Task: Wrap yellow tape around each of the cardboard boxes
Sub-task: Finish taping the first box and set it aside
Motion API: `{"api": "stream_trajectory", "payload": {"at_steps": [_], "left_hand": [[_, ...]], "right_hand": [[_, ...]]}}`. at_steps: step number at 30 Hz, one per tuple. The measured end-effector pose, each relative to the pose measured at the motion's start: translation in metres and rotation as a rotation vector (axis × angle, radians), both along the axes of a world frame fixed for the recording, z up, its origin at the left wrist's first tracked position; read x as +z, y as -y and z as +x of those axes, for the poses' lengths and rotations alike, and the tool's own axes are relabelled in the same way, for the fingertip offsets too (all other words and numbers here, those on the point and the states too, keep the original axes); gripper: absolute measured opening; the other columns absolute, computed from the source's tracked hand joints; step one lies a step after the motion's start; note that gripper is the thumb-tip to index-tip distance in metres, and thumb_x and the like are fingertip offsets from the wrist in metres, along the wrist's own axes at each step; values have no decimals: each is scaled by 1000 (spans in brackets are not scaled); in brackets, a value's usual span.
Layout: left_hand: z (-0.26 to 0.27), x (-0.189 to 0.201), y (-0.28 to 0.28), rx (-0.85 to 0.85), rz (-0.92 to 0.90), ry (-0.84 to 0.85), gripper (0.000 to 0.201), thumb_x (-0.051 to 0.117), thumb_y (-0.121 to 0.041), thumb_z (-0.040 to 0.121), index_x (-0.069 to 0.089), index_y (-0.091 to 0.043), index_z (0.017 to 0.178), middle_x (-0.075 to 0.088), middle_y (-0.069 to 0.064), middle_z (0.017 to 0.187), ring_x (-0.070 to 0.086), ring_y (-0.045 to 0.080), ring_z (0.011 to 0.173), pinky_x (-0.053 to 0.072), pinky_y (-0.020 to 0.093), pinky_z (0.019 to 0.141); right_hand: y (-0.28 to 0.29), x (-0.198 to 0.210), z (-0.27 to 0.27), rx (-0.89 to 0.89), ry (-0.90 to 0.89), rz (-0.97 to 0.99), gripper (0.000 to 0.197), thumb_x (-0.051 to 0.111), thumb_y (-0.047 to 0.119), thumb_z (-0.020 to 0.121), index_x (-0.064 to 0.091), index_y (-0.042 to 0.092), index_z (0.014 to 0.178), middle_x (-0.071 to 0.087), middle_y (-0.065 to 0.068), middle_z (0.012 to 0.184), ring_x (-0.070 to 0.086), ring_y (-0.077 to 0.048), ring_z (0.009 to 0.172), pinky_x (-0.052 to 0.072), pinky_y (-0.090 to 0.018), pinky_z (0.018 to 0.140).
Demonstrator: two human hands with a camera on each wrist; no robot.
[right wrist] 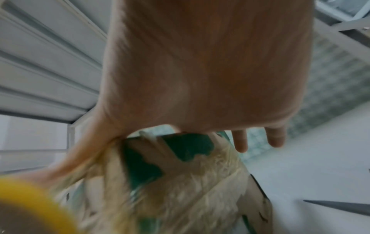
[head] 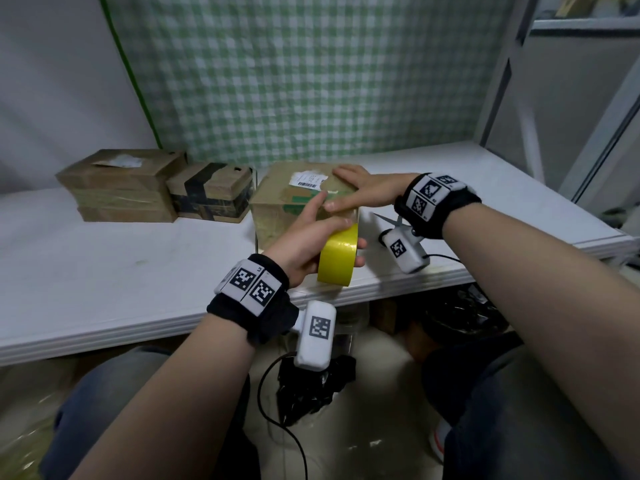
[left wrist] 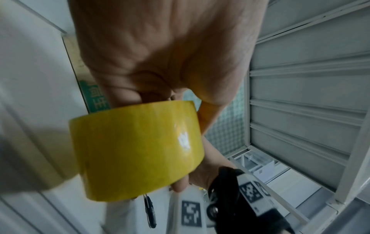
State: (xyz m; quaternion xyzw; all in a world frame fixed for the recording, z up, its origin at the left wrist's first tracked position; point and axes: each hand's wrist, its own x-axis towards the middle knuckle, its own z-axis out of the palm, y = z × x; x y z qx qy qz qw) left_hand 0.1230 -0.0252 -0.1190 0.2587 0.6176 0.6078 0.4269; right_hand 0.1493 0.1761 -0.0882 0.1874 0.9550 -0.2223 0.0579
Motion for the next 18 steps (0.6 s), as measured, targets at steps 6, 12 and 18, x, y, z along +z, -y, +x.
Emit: {"api": "stream_trajectory", "payload": {"at_steps": [6,12,18], "left_hand": [[-4,-3,-3,-7,1,-10,75,60,-16,101,19,-52,153,76,19,95,74,40,80,59,54,81],[-8,-4,-2,-10,25,11,75,58,-13,102,17,-47,156,75,20,90,72,37,71,60,51,75],[-4,-5,0,1,19,-35,72,57,-15,104,16,-44,155,76,20,99,73,34,70,63,40,61]], "right_hand": [[-11,4,-19,-176,-183,-150,88,67,54,91,24,21,161,32,-2,163,48,-21,133,47,-19,82],[-16,-11,-21,-347,-398,-374,60,71,57,87,57,35,141,69,1,124,71,-24,98,61,-34,73],[5,-14,-4,-406,-659,-319,53,71,27,94,55,23,144,51,-4,148,56,-18,125,48,-29,94]]}}
